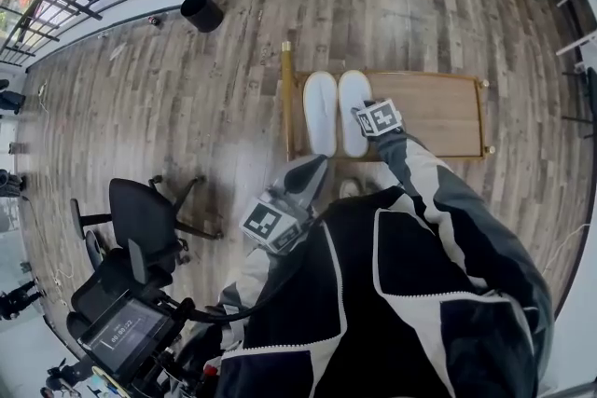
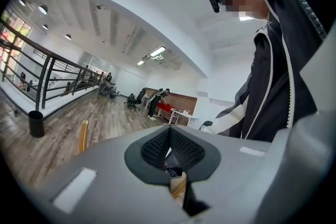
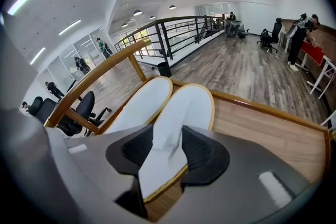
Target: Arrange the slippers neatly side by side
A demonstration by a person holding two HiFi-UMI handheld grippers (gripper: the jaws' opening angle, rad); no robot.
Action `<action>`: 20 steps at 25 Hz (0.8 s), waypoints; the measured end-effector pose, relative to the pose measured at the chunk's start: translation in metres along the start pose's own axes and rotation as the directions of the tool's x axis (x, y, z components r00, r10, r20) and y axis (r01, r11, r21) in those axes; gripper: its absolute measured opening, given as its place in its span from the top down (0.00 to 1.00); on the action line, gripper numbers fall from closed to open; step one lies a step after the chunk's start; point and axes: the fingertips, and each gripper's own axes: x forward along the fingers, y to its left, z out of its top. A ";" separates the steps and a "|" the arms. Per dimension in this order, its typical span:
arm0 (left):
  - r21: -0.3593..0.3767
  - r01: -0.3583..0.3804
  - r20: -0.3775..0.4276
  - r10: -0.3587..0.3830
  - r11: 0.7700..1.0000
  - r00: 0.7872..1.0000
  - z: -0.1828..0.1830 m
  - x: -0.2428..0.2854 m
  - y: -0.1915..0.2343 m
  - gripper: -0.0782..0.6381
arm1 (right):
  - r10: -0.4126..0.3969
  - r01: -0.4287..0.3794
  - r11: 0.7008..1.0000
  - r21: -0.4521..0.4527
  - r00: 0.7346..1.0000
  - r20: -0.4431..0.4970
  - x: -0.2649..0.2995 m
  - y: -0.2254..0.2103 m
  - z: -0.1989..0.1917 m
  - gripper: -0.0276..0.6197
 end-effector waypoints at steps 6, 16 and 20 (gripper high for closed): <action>0.001 -0.008 -0.025 0.008 1.000 1.000 -0.007 -0.005 0.002 0.87 | 0.011 -0.011 1.000 0.007 1.000 0.007 0.000 0.006 0.000 0.66; 0.026 0.043 -0.011 -0.043 0.999 0.999 0.003 0.011 -0.005 0.87 | 0.032 -0.033 0.999 0.007 0.991 0.129 -0.039 0.008 0.031 0.73; 0.038 0.041 -0.002 -0.041 0.998 0.999 0.008 0.013 -0.003 0.87 | 0.090 -0.070 0.994 -0.079 0.950 0.299 -0.087 0.028 0.065 0.89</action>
